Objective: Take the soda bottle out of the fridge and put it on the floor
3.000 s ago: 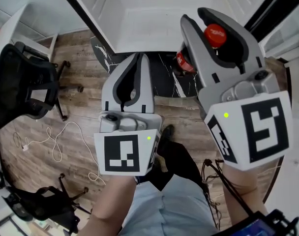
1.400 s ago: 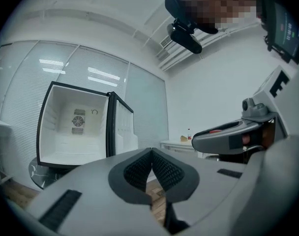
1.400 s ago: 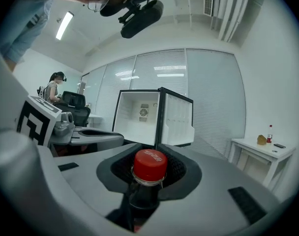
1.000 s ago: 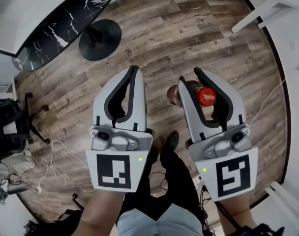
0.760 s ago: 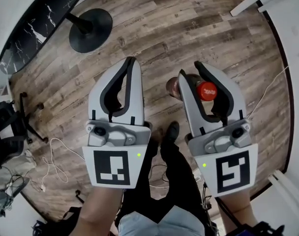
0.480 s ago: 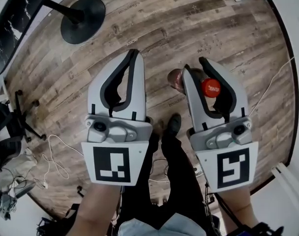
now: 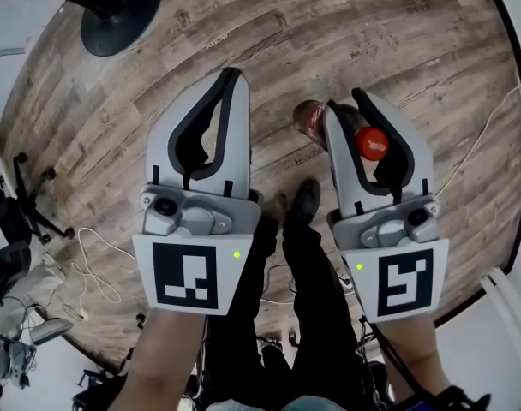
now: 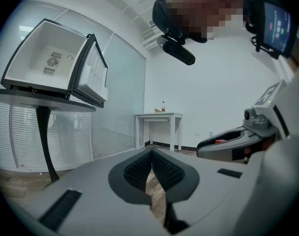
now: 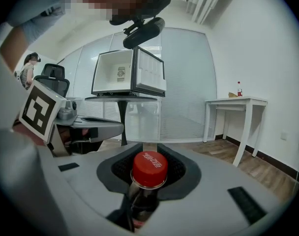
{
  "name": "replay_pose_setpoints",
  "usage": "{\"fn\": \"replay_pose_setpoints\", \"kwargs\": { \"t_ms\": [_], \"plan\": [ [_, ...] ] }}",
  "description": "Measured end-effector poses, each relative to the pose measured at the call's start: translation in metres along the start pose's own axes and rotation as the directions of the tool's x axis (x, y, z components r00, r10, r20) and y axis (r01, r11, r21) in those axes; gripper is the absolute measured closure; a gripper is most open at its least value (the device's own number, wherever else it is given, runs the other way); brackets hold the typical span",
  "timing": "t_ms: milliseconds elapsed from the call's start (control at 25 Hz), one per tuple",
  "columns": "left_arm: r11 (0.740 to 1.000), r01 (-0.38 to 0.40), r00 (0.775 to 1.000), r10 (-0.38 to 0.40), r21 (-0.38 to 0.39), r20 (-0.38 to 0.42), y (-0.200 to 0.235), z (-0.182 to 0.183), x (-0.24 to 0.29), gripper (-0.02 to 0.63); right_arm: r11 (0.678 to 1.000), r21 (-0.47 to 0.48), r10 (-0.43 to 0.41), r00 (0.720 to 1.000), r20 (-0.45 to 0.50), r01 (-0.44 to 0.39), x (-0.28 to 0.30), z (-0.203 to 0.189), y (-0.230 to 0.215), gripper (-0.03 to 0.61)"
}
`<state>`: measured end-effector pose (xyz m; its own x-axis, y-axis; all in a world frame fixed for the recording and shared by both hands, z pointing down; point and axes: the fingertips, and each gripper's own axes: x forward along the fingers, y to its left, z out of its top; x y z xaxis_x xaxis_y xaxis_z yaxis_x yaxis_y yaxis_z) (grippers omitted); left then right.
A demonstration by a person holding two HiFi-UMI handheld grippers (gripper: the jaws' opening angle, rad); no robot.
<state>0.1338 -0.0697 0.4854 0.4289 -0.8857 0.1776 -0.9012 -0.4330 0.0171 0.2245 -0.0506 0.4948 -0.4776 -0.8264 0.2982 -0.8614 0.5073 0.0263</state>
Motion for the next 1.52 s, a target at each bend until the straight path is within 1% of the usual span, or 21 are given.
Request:
{"fn": "replay_pose_setpoints", "kwargs": {
  "t_ms": [120,520,880,1120,1280,1520],
  "plan": [
    [1.000,0.010,1.000,-0.010,0.008,-0.007,-0.003,-0.021,0.005,0.601,1.000,0.007,-0.009,1.000,-0.011,0.009,0.002,-0.026,-0.001,0.472],
    [1.000,0.026,0.999,-0.026,-0.004,-0.035,-0.016,-0.087,0.015,0.601,0.999,0.017,-0.043,0.998,-0.039,0.044,0.011,-0.100,-0.009,0.474],
    [0.998,0.060,0.996,-0.060,-0.008,-0.073,-0.025,-0.147,0.028,0.601,0.998,0.028,-0.047,0.996,-0.072,0.050,0.022,-0.170,-0.012,0.474],
    [0.997,0.078,0.993,-0.079,-0.013,-0.089,-0.032,-0.176,0.033,0.601,0.998,0.030,-0.057,0.993,-0.101,0.061,0.025,-0.213,-0.016,0.476],
    [0.995,0.098,0.988,-0.099,-0.015,-0.114,-0.038,-0.196,0.034,0.601,0.997,0.038,-0.068,0.992,-0.107,0.073,0.029,-0.237,-0.018,0.476],
    [0.991,0.135,0.980,-0.133,0.000,-0.148,-0.047,-0.219,0.035,0.601,0.995,0.049,-0.076,0.987,-0.141,0.084,0.033,-0.274,-0.019,0.477]
  ]
}}
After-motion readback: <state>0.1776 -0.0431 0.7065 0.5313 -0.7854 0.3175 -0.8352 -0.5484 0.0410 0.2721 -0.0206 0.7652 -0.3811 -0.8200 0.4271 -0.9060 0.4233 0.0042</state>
